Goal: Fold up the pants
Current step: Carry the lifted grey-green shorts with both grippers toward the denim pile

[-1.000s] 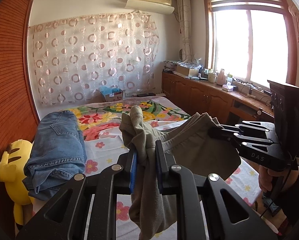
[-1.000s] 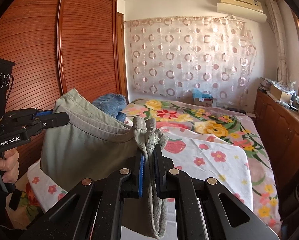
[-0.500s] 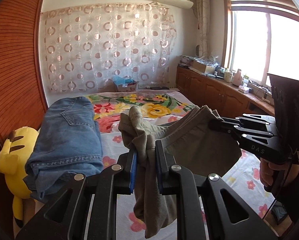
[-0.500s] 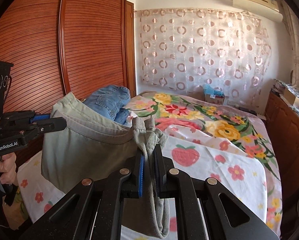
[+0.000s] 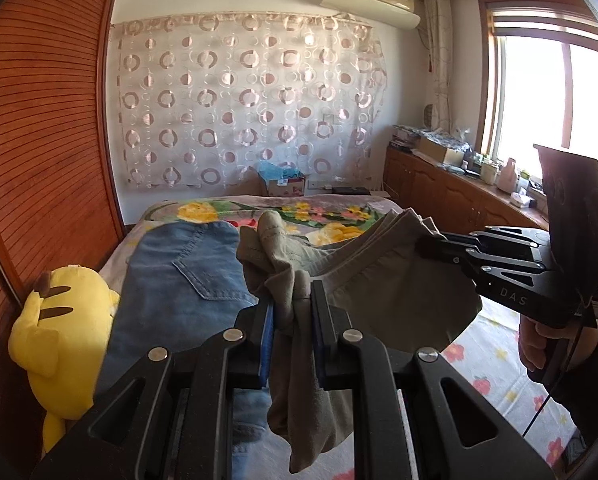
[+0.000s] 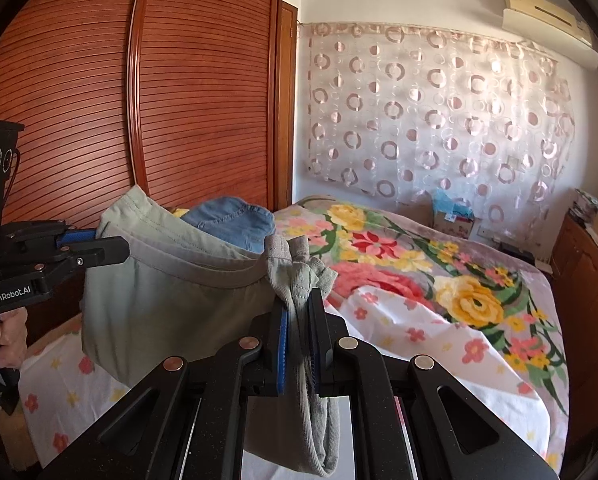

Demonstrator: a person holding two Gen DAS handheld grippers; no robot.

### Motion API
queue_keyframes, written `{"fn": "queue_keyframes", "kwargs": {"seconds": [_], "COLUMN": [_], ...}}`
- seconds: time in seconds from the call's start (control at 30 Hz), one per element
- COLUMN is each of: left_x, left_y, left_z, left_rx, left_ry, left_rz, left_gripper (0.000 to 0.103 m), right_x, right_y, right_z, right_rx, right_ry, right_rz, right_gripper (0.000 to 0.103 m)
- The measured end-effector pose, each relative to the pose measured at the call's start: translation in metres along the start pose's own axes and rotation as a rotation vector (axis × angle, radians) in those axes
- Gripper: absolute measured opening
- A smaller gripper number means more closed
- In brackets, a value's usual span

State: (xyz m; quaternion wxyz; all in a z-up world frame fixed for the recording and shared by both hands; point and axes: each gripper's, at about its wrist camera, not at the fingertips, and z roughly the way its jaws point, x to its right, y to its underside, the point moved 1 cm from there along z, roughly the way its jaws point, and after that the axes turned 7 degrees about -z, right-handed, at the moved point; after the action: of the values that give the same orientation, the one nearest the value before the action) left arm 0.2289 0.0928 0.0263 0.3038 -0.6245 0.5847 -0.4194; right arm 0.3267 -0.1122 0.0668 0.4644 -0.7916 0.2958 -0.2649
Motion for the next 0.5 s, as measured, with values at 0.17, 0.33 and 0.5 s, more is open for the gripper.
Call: {"fn": "queue_keyframes", "kwargs": {"seconds": [0.17, 0.33, 0.5], "left_x": [-0.018, -0.032, -0.049], "left_y": [-0.013, -0.017, -0.011], "left_z": [0.001, 0.000, -0.001], "left_rx": [0.031, 0.053, 0.056], "left_ry": [-0.031, -0.066, -0.107], "left_rz": [-0.015, -0.034, -0.068], "left_gripper": [0.018, 0.018, 0.018], "right_x": [0.008, 0.012, 0.012], "right_y": [-0.008, -0.013, -0.019], "right_z": [0.022, 0.050, 0.079], "right_rx": [0.029, 0.052, 0.059], "right_ry": [-0.023, -0.051, -0.078], "right_rz": [-0.012, -0.034, -0.074], "right_gripper": [0.009, 0.009, 0.009]}}
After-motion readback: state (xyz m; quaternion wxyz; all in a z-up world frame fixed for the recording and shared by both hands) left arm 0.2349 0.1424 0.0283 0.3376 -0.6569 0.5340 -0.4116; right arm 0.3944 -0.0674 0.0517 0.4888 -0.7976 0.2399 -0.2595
